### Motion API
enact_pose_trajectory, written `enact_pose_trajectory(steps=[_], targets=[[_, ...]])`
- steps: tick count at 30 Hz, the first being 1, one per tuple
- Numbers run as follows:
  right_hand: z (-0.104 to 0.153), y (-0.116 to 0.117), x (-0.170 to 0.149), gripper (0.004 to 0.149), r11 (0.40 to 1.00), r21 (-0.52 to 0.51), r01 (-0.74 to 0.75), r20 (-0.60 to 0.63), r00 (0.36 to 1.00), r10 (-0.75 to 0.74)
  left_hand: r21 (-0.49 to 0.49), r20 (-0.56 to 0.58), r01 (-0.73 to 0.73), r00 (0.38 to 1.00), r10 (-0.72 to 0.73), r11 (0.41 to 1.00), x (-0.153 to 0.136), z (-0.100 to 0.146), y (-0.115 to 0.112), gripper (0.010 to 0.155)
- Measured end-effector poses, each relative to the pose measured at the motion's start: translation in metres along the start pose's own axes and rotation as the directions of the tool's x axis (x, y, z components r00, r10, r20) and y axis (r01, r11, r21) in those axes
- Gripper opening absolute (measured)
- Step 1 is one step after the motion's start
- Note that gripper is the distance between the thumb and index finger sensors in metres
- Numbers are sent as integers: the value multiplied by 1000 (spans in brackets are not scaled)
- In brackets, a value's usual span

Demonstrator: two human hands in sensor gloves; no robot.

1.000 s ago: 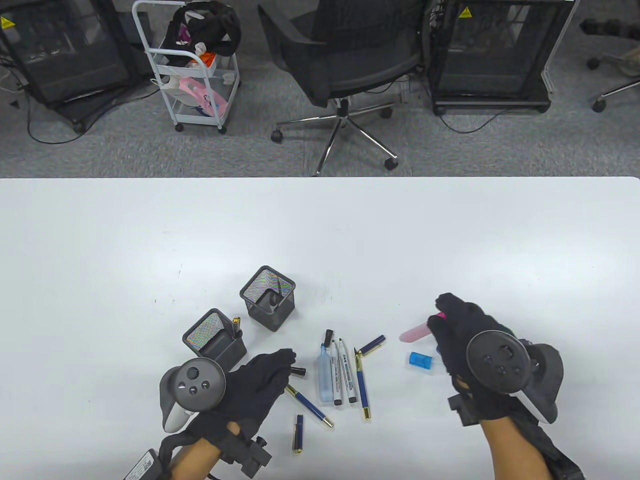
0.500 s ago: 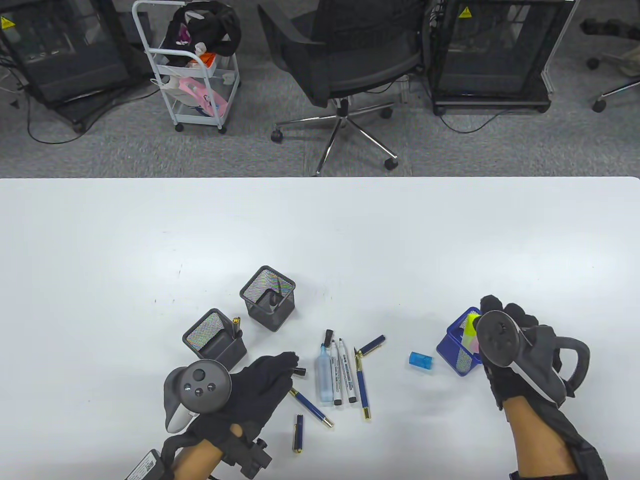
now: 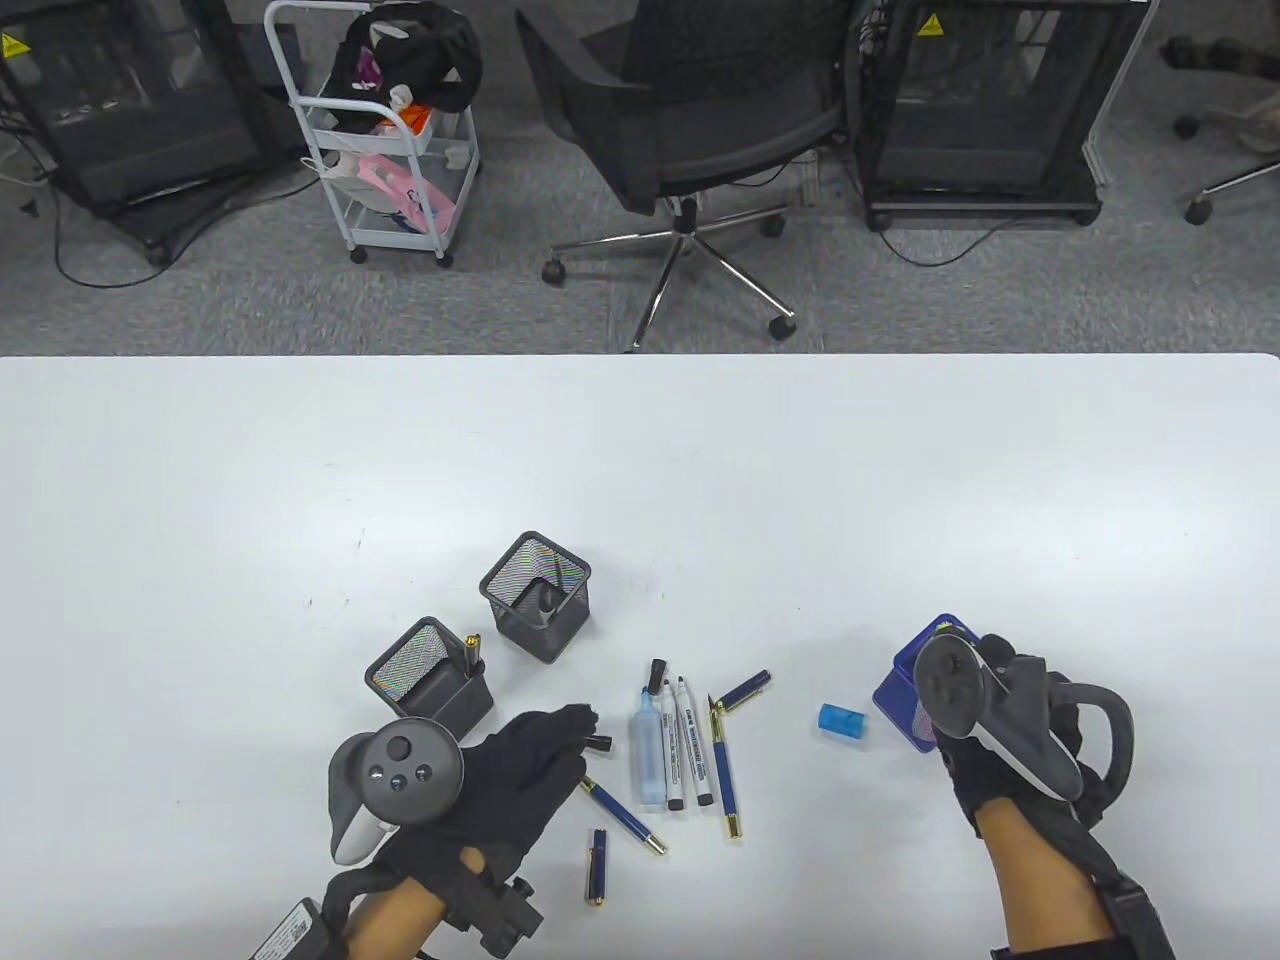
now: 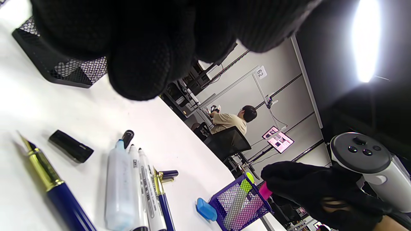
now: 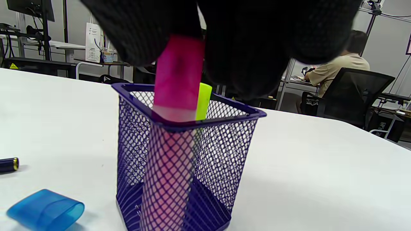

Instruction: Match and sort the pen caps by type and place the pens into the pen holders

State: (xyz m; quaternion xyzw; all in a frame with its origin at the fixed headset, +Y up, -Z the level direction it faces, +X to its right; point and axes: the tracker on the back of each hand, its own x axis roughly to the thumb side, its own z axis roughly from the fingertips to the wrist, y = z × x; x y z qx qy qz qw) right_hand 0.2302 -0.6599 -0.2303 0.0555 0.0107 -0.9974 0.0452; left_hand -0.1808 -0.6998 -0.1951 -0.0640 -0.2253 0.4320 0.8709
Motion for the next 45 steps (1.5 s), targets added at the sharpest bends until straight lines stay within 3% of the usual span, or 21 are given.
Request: enact_pose_trajectory(steps=[5, 8, 10, 13, 16, 20, 34, 45], targets=[[7, -17, 6, 57, 998, -60, 26, 3, 1000, -25, 6, -1, -3, 1000, 3, 1000, 0, 0, 1, 56], [17, -31, 23, 58, 985, -141, 104, 65, 993, -95, 7, -2, -4, 1000, 4, 1000, -1, 0, 1, 56], [23, -35, 41, 58, 977, -98, 192, 97, 978, -183, 4, -5, -5, 1000, 5, 1000, -1, -1, 1, 56], [30, -20, 77, 55, 952, 34, 304, 107, 946, -306, -7, -7, 2, 1000, -2, 1000, -2, -1, -1, 56], [32, 12, 112, 54, 947, 194, 256, 102, 955, -279, -18, -3, 9, 1000, -9, 1000, -1, -1, -3, 56], [34, 45, 145, 60, 930, 309, 202, 97, 966, -242, -20, 1, 16, 1000, -16, 1000, 0, 0, -3, 56], [48, 72, 171, 71, 927, 374, 3, 155, 986, -66, -39, -8, 20, 1000, -20, 999, -1, -1, -3, 57], [47, 76, 172, 67, 923, 383, 36, 146, 984, -99, -51, -16, 24, 1000, -25, 998, -1, 0, -5, 57]])
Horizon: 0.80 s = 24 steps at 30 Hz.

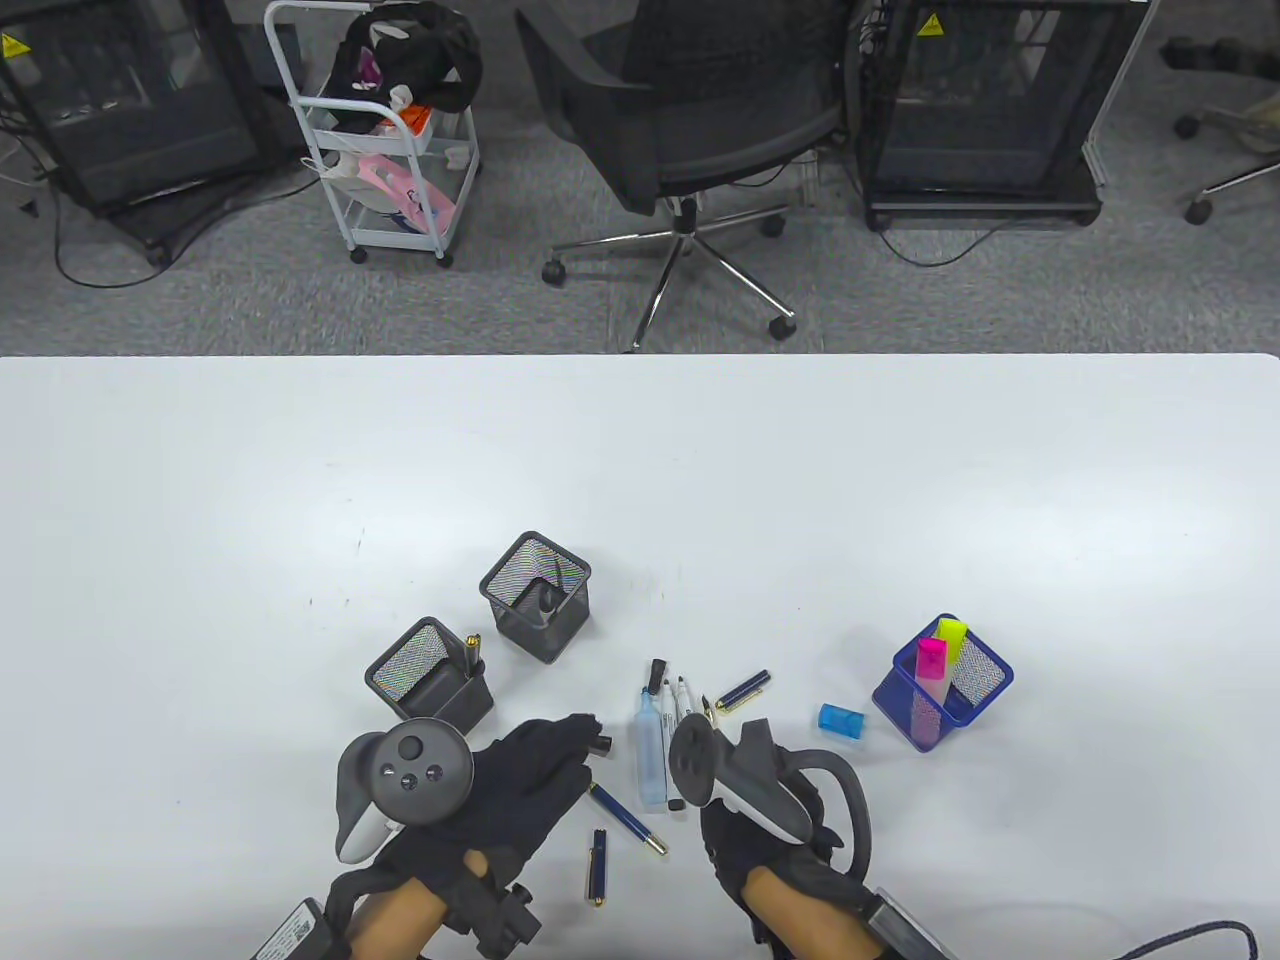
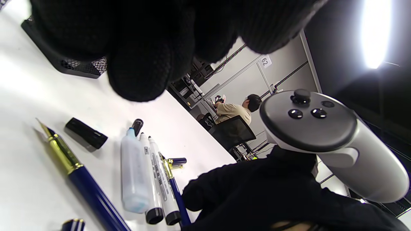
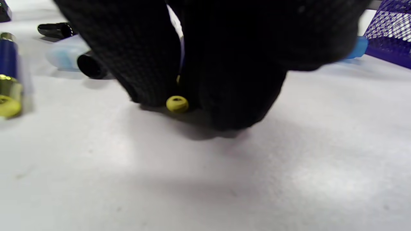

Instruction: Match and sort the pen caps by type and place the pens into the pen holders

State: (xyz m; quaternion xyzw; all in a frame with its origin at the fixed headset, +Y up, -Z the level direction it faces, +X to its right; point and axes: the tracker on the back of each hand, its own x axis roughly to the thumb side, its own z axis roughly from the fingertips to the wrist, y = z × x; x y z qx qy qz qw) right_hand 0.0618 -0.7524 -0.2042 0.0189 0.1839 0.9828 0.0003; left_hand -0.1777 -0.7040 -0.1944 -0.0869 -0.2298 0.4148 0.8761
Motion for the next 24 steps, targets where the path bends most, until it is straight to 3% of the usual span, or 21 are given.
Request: enact_pose_trajectory(steps=[5, 8, 11, 15, 19, 21, 24], targets=[[2, -5, -9, 66, 997, -2, 75, 2, 997, -75, 3, -2, -4, 1000, 4, 1000, 0, 0, 0, 58], [10, -23, -18, 66, 986, -36, 162, 39, 986, -160, 4, -6, -11, 1000, 11, 1000, -1, 0, 1, 58], [20, -38, -23, 66, 958, -75, 276, 133, 955, -265, 5, -23, -33, 999, 33, 999, -2, -1, 0, 57], [33, -52, -23, 65, 871, -126, 474, 366, 839, -403, 0, -97, -94, 991, 93, 996, -6, -3, -3, 58], [46, -54, -6, 65, 839, -149, 524, 566, 741, -362, 1, -132, -250, 960, 248, 968, -9, -4, -9, 67], [52, -53, 4, 64, 843, -160, 513, 611, 722, -323, 1, -138, -312, 941, 309, 950, -8, -4, -11, 71], [59, -50, 17, 64, 851, -211, 481, 659, 713, -240, 47, -127, -332, 933, 336, 942, -5, -3, -12, 63]])
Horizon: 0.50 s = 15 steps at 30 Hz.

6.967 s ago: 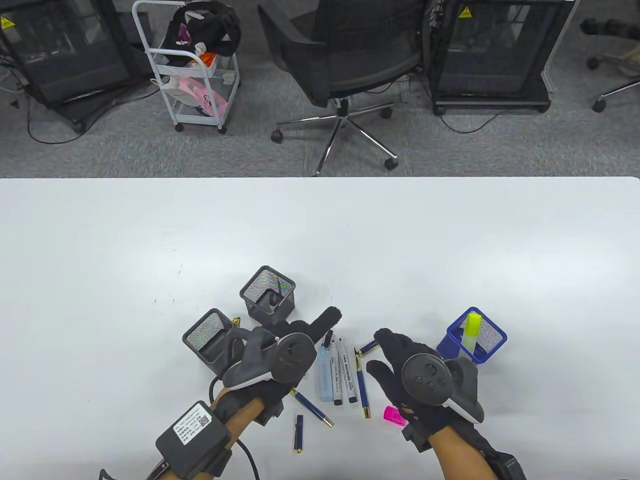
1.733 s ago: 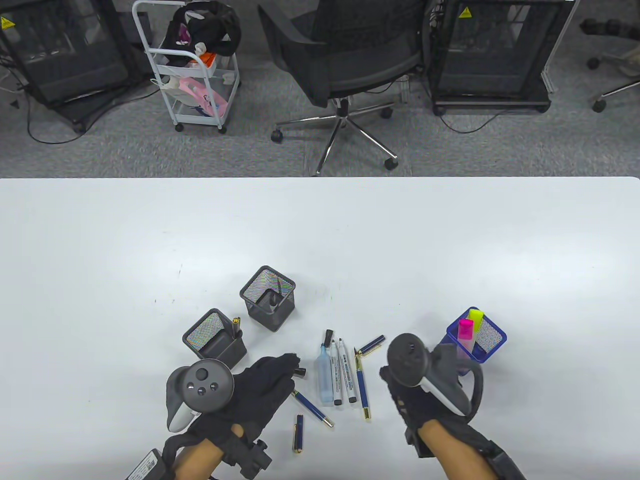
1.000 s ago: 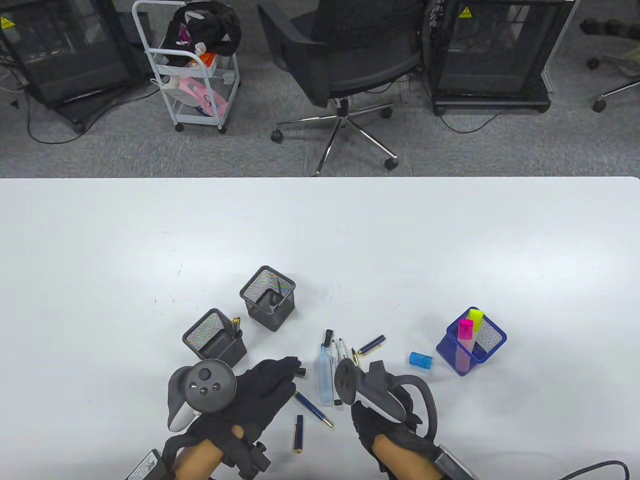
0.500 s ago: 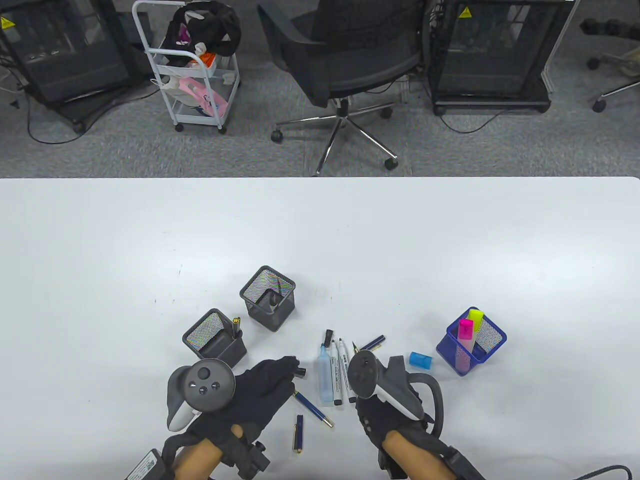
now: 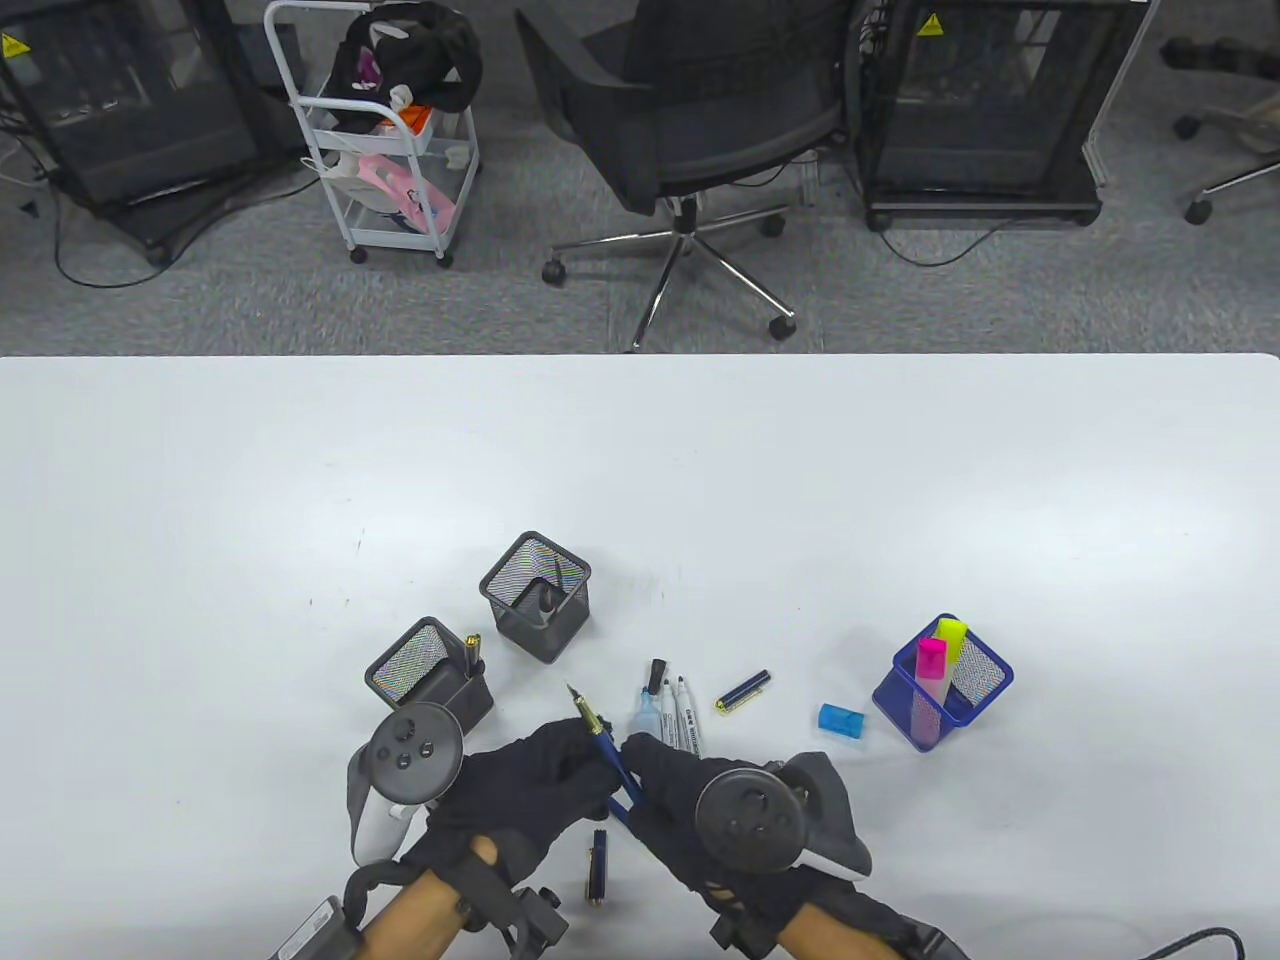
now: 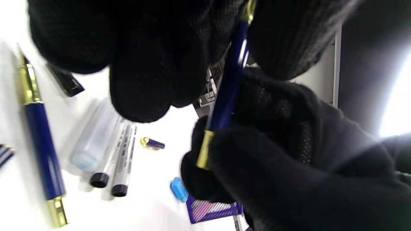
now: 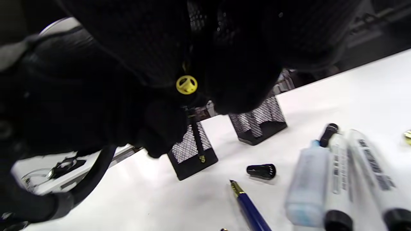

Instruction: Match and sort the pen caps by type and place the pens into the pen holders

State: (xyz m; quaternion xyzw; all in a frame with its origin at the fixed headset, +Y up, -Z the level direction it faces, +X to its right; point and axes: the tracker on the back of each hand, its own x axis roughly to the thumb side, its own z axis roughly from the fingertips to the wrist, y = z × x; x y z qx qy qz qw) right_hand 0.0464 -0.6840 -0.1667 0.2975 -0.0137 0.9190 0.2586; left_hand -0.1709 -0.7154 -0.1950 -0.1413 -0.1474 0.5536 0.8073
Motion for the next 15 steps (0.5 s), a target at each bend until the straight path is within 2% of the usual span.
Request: enact_pose_trajectory(steps=[2, 7, 10, 12, 15], targets=[[0, 4, 7, 64, 1000, -27, -7, 33, 999, 8, 26, -2, -15, 1000, 15, 1000, -1, 1, 2, 53], [1, 11, 6, 63, 1000, -17, -26, 34, 999, 26, 6, -21, -24, 1000, 24, 1000, -5, 0, 5, 49], [1, 4, 1, 60, 998, 19, -60, 29, 998, 59, 10, 10, 12, 1000, -13, 1000, 1, 0, 7, 49], [1, -8, -4, 57, 985, 45, -168, 9, 986, 168, 22, 42, 93, 995, -94, 995, 7, 2, 9, 49], [-5, -29, -16, 57, 927, 65, -370, -53, 926, 373, 53, 77, 186, 979, -190, 981, 15, 5, 8, 51]])
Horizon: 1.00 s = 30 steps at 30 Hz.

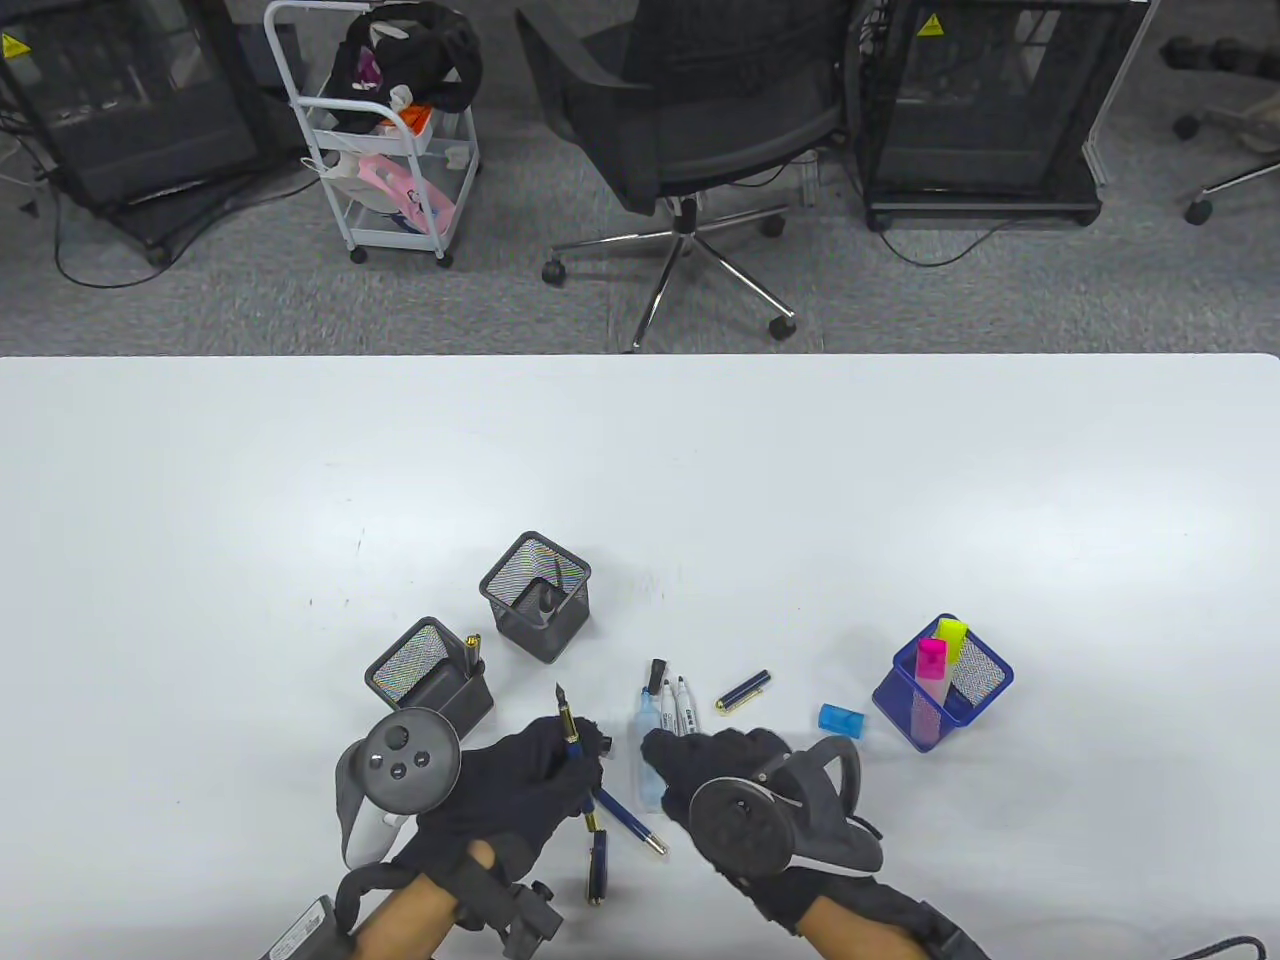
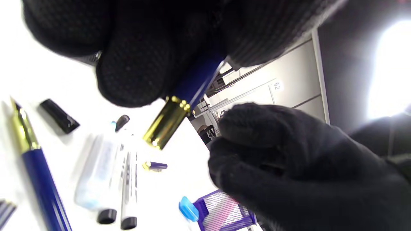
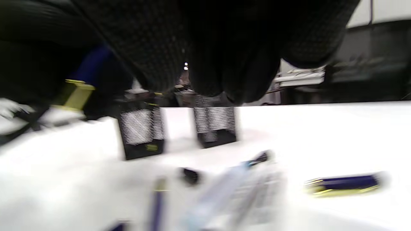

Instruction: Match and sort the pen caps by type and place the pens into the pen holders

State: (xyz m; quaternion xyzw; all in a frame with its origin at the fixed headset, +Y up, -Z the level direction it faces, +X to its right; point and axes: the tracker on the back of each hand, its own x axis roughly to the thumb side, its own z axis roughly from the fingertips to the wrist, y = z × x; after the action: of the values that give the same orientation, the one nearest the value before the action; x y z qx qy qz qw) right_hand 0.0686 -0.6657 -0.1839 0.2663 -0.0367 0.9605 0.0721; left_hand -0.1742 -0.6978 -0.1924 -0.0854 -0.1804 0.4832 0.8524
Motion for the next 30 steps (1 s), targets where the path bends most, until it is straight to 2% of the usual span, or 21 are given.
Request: enact_pose_trajectory(steps=[2, 5, 7, 13, 21, 26, 30], targets=[[-10, -5, -15, 58, 995, 54, -86, -65, 994, 89, 8, 17, 30, 999, -30, 1000, 5, 1, -1, 51], [-24, 1, -28, 65, 982, 128, -140, -111, 982, 155, 10, 26, 59, 998, -59, 998, 8, 2, -2, 52], [-35, 17, -34, 68, 954, 222, -201, -125, 964, 233, 18, 25, 68, 997, -69, 998, 9, 3, -1, 53], [-61, 66, -40, 73, 874, 350, -338, -103, 913, 395, 35, 12, 47, 999, -47, 998, 6, 4, 4, 53], [-74, 91, -52, 68, 850, 394, -349, -171, 881, 441, 43, -8, 30, 1000, -30, 999, 1, 4, 9, 53], [-75, 93, -48, 57, 846, 373, -380, -143, 878, 457, 37, -13, 36, 999, -36, 999, 0, 2, 9, 53], [-74, 95, -48, 57, 851, 372, -370, -141, 884, 446, 29, -15, 43, 999, -43, 999, -1, 2, 7, 53]])
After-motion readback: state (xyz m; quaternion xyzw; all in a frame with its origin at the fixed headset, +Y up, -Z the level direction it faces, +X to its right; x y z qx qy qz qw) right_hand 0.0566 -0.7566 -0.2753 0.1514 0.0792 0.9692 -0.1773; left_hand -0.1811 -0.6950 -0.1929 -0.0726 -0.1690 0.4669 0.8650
